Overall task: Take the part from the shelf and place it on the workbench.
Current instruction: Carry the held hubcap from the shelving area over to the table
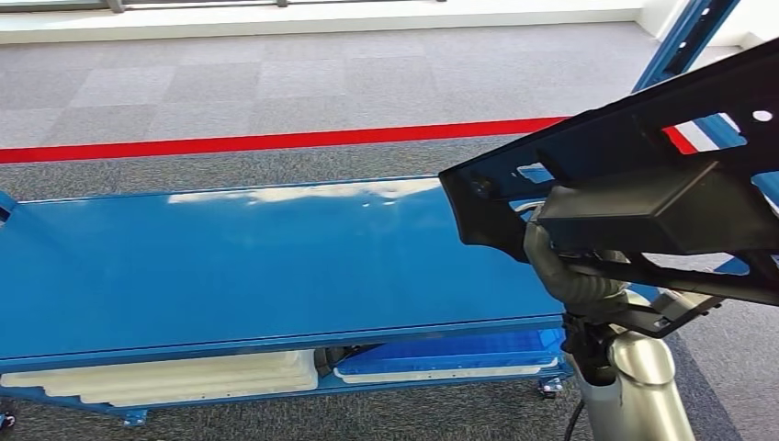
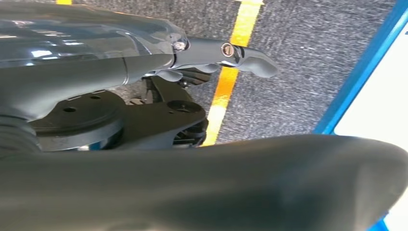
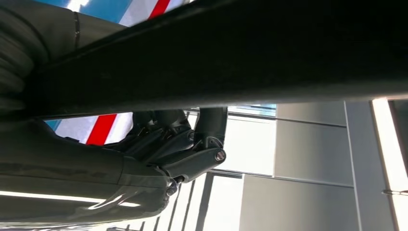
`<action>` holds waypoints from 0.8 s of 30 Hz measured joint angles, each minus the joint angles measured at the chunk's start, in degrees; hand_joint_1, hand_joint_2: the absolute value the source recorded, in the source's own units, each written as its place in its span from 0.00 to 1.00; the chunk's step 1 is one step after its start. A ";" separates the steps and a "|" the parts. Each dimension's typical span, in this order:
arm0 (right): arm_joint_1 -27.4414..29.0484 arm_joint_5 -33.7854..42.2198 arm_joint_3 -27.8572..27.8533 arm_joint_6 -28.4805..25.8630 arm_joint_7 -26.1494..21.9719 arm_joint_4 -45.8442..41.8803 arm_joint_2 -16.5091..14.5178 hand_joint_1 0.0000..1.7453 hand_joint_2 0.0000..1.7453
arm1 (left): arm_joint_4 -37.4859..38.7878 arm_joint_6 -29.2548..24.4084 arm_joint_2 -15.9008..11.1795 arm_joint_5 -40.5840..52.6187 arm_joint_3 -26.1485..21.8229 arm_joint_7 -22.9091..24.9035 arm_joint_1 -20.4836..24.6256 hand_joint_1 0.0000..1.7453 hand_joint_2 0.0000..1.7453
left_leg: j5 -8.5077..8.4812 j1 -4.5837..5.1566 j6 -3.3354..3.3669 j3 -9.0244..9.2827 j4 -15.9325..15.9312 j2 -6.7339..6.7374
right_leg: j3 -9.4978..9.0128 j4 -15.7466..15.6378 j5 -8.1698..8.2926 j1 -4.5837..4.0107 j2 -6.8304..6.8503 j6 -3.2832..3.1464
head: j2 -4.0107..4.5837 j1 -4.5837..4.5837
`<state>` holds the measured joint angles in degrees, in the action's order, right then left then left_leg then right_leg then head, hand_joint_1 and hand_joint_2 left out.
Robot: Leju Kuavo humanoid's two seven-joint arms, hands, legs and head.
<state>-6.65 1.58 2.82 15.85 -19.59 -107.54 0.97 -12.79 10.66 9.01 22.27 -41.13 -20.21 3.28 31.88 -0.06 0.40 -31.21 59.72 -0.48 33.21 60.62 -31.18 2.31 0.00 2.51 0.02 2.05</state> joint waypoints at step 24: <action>3.51 6.49 4.53 3.81 -0.91 -1.44 0.09 1.00 1.00 | 0.00 3.73 -0.20 -3.05 -3.59 -2.70 -0.03 0.00 0.00 | -2.26 -0.35 1.91 1.60 -3.48 0.53 | 1.00 2.79 -2.31 0.12 0.04 0.55 | 0.00 -0.03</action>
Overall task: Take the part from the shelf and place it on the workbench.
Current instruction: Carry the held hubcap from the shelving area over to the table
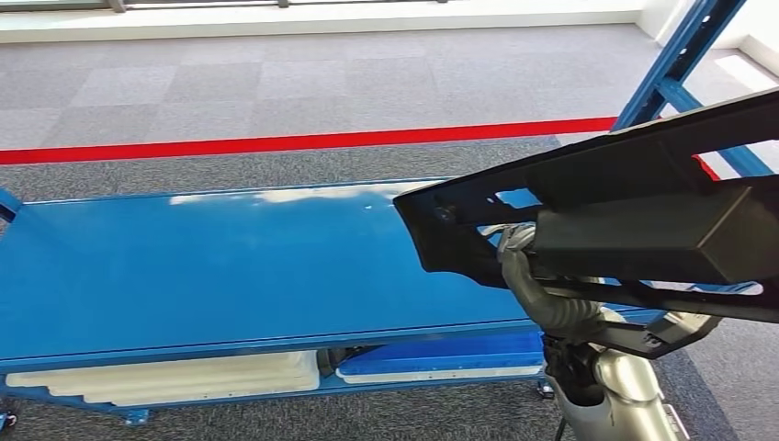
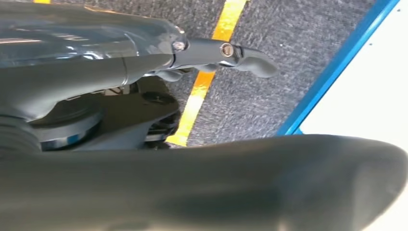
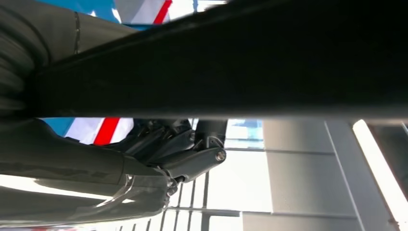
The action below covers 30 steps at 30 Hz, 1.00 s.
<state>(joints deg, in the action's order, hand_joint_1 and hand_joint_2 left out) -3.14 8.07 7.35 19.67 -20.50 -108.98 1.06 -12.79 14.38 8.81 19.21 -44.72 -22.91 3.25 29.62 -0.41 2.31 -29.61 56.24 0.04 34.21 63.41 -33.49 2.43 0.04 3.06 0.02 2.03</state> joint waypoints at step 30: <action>-1.55 0.26 2.96 -0.67 1.63 0.66 1.42 1.00 1.00 | 0.00 0.72 -0.40 -1.75 -3.77 0.87 0.23 0.00 0.00 | 2.38 1.29 0.19 1.39 1.47 0.38 | 5.30 -0.02 4.56 -1.03 0.65 -1.20 | 0.00 -0.13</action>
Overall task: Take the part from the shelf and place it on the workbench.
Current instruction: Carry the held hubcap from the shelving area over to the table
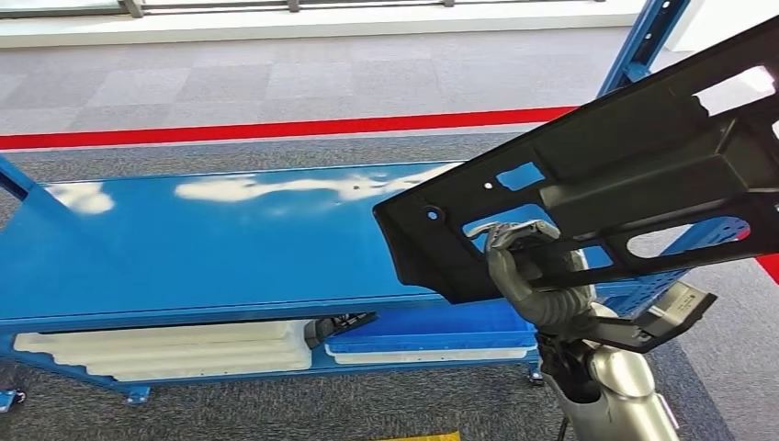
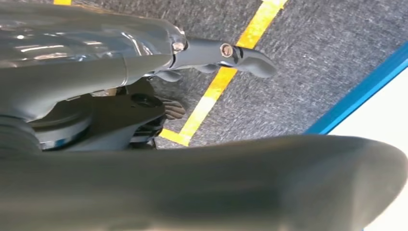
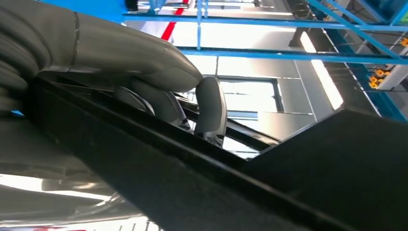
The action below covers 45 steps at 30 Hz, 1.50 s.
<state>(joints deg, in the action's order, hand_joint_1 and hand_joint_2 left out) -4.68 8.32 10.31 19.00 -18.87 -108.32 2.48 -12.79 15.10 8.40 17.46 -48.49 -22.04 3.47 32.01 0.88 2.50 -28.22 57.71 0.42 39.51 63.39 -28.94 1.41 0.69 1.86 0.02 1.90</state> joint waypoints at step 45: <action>-2.81 -1.30 12.69 3.33 -0.09 3.19 8.00 1.00 1.00 | 0.00 0.57 0.23 2.37 -0.30 -0.21 0.16 0.00 0.00 | -5.06 -0.10 -2.04 -9.80 3.04 0.21 | -10.78 -4.91 -4.11 -0.23 -0.46 -1.67 | 0.00 0.16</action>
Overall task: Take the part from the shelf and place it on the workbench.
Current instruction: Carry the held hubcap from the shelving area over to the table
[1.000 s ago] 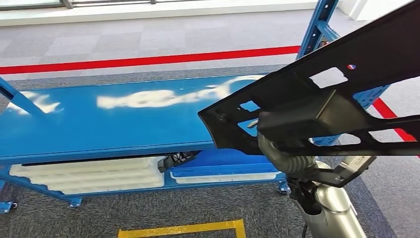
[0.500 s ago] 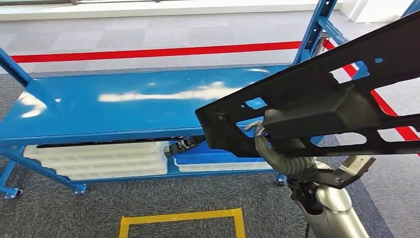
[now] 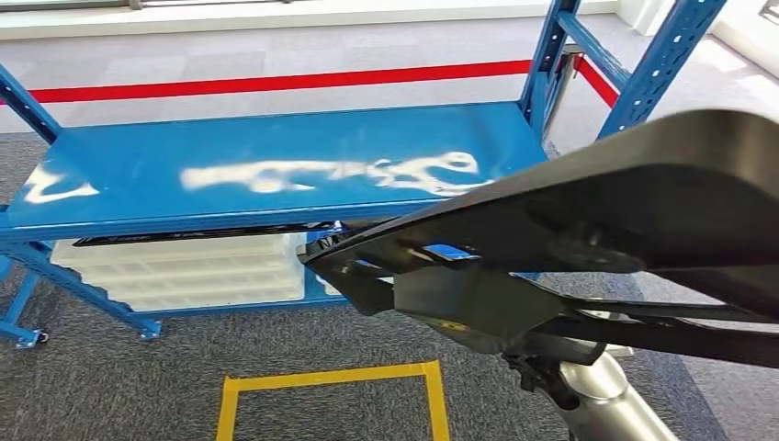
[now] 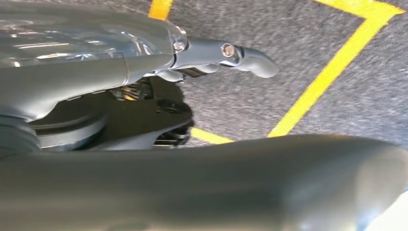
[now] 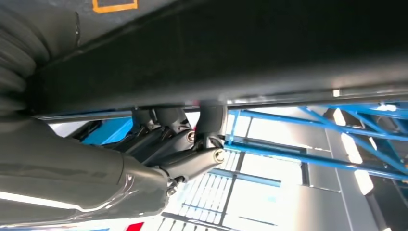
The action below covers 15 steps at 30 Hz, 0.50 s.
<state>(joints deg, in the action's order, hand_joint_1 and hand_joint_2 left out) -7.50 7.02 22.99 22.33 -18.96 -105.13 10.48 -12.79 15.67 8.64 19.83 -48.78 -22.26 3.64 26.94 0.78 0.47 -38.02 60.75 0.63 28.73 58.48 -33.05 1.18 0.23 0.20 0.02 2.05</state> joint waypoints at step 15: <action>-0.72 1.01 1.51 -0.76 -1.30 0.56 1.60 1.00 1.00 | 0.00 -1.35 0.02 1.12 -0.42 1.00 0.31 0.00 0.00 | 7.11 -0.72 0.77 14.12 -5.85 -0.27 | 9.32 0.78 7.89 0.32 0.57 2.08 | -0.01 -0.02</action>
<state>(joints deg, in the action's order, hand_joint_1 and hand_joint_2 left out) -8.21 8.03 24.50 21.57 -20.26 -104.57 12.08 -12.79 14.32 8.66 20.95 -49.20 -21.26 3.95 34.05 0.05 1.24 -23.90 54.91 0.36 38.05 59.26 -25.16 1.50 0.80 2.28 0.02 2.03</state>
